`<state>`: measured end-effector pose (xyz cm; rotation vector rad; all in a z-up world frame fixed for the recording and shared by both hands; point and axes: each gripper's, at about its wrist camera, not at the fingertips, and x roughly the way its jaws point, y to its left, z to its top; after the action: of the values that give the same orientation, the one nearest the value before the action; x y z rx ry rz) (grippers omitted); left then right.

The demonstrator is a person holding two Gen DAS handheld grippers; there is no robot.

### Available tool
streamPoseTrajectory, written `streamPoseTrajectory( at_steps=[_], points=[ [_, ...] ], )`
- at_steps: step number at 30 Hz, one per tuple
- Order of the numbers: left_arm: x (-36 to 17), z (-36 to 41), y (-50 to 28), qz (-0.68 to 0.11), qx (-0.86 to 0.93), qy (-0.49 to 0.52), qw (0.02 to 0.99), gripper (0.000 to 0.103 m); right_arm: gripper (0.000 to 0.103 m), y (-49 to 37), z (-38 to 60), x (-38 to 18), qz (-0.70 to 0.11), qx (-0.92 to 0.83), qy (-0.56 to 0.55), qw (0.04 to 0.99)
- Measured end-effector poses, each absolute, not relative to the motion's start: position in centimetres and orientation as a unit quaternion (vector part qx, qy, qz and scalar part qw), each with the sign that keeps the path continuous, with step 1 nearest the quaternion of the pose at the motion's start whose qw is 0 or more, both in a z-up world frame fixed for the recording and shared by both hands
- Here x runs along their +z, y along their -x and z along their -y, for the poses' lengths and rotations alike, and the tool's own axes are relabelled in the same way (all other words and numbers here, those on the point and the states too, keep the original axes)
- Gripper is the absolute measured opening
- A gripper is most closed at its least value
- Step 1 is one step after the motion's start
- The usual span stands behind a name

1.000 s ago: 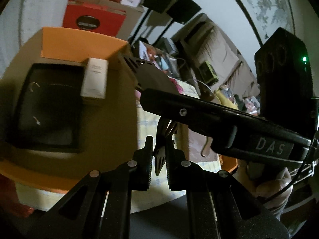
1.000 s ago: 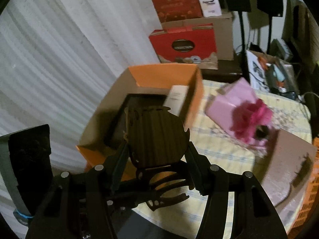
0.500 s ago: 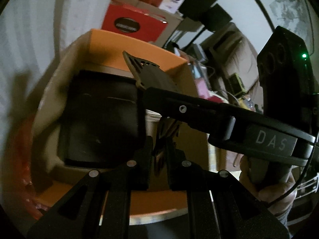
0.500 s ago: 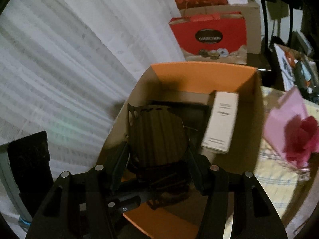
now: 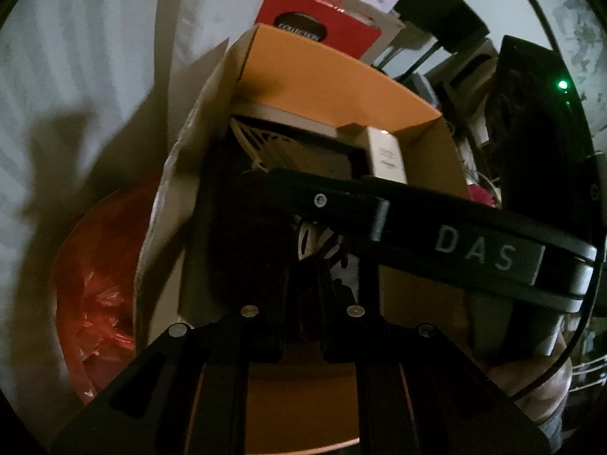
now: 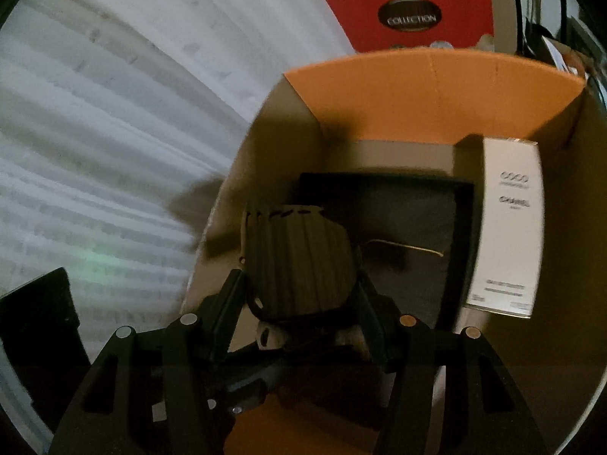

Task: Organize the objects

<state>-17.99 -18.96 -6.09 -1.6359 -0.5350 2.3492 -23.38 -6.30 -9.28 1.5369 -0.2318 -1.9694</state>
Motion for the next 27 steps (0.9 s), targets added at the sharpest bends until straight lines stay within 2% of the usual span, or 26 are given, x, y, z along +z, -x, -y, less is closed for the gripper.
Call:
streamPoseTrajectory(
  at_steps=[10, 17, 21, 27],
  points=[
    [-5.6, 19.8, 16.8, 0.162, 0.813, 0.551, 0.093, 0.012, 0.058, 24.2, 7.1, -11.7, 0.098, -0.749, -0.603, 0.256],
    [-4.1, 20.6, 16.0, 0.175, 0.825, 0.529, 0.092, 0.015, 0.058, 24.6, 7.3, -12.0, 0.104, -0.747, -0.614, 0.232],
    [-3.9, 20.8, 15.2, 0.172, 0.828, 0.526, 0.094, 0.015, 0.067, 24.7, 7.6, -12.1, 0.115, -0.731, -0.63, 0.235],
    [-3.8, 21.0, 15.0, 0.177, 0.828, 0.523, 0.1, 0.015, 0.067, 24.4, 7.0, -10.9, 0.093, -0.729, -0.63, 0.249]
  ],
)
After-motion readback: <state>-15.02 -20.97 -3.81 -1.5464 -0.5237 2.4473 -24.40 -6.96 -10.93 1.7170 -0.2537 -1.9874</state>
